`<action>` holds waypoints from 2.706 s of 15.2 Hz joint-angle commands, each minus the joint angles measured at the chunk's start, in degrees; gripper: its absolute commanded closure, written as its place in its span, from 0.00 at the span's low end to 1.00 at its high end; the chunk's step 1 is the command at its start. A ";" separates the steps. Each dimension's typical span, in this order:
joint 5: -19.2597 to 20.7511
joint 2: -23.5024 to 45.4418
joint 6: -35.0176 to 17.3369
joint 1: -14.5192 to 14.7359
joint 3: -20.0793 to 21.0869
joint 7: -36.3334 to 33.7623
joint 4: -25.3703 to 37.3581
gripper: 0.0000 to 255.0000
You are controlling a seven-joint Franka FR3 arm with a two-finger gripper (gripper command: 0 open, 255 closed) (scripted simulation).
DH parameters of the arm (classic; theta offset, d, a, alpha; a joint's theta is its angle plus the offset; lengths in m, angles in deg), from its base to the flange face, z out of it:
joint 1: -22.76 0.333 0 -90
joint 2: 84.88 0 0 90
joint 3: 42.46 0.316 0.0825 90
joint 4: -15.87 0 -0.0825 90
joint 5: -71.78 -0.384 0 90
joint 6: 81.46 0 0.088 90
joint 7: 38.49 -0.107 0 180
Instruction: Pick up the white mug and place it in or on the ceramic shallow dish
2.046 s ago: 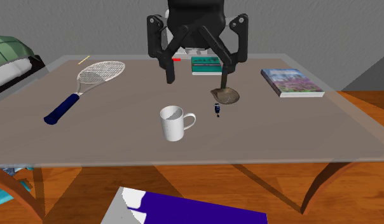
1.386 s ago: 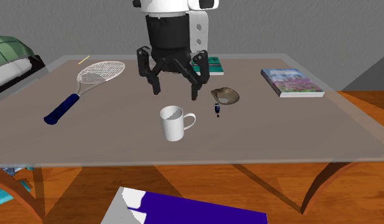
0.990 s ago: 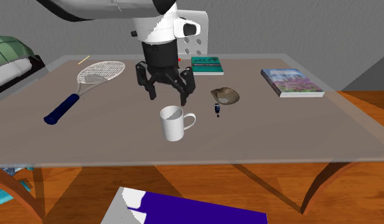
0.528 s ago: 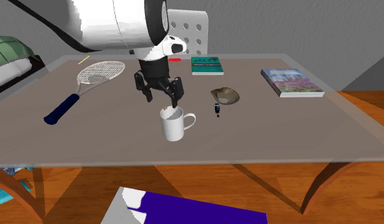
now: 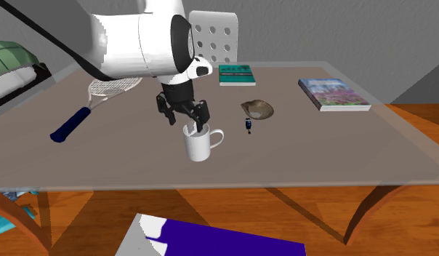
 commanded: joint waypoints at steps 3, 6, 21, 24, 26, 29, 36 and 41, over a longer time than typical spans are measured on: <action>0.03 0.17 -0.46 0.01 0.06 -0.08 -0.27 0.00; 0.03 0.16 -0.45 0.01 0.06 -0.08 -0.27 0.00; -0.49 -2.18 3.87 0.18 -0.37 0.48 1.77 1.00; -0.70 -3.39 6.43 0.25 -0.63 0.75 3.14 1.00; -0.80 -4.12 8.12 0.29 -0.80 0.90 4.11 1.00; -0.92 -5.10 10.63 0.32 -1.04 1.10 5.66 1.00; -1.03 -6.84 16.35 0.32 -1.55 1.46 9.66 1.00; 0.01 -4.56 18.90 -0.91 -3.00 3.33 14.43 1.00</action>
